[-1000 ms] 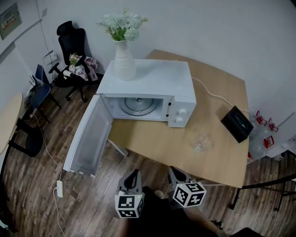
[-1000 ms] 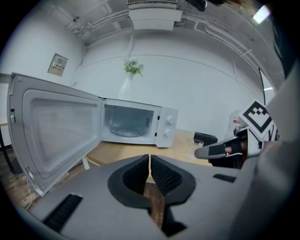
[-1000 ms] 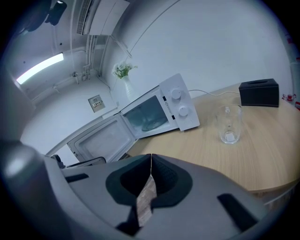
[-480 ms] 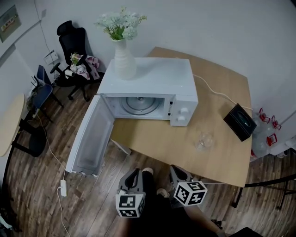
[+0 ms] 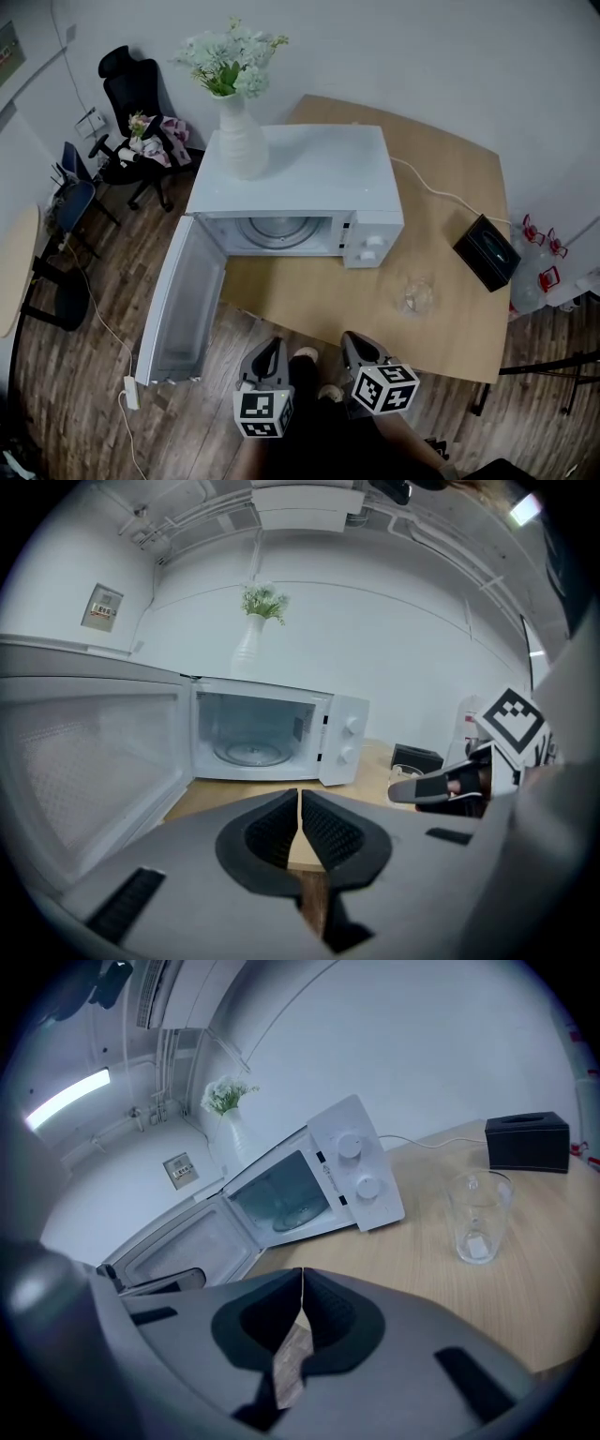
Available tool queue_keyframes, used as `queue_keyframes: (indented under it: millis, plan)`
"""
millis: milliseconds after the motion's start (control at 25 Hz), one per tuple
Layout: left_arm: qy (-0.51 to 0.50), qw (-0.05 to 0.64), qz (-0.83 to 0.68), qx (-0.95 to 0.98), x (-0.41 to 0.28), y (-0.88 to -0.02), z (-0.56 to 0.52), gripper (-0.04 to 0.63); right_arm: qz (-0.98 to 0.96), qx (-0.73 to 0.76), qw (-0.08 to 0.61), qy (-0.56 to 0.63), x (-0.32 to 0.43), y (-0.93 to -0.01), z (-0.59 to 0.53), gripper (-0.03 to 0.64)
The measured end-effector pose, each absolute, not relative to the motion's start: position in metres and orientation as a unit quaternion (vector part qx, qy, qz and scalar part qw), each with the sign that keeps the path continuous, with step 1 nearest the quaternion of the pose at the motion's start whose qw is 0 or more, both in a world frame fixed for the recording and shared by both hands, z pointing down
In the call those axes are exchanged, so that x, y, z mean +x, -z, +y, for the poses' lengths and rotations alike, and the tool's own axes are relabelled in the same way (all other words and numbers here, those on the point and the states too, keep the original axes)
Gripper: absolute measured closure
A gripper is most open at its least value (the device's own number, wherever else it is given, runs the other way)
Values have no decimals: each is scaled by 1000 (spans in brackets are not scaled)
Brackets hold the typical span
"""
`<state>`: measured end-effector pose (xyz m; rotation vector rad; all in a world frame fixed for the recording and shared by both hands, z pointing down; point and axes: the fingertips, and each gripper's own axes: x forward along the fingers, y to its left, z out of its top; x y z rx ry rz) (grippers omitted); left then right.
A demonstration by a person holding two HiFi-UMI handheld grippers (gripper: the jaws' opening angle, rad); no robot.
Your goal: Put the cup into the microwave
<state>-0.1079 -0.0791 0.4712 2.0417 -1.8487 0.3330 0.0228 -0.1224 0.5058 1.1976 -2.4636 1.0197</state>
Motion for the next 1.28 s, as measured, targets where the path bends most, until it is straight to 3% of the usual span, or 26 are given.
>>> queue_keyframes:
  millis: [600,1280]
  plan:
    - [-125,185,-612,759,-124,-475,-152,586,-813,455,107,-349,13,-506,-181,623]
    - [-135,177,-505,834,-60,-476,-212,586,-766,546,98,-326,71,-506,-201,623]
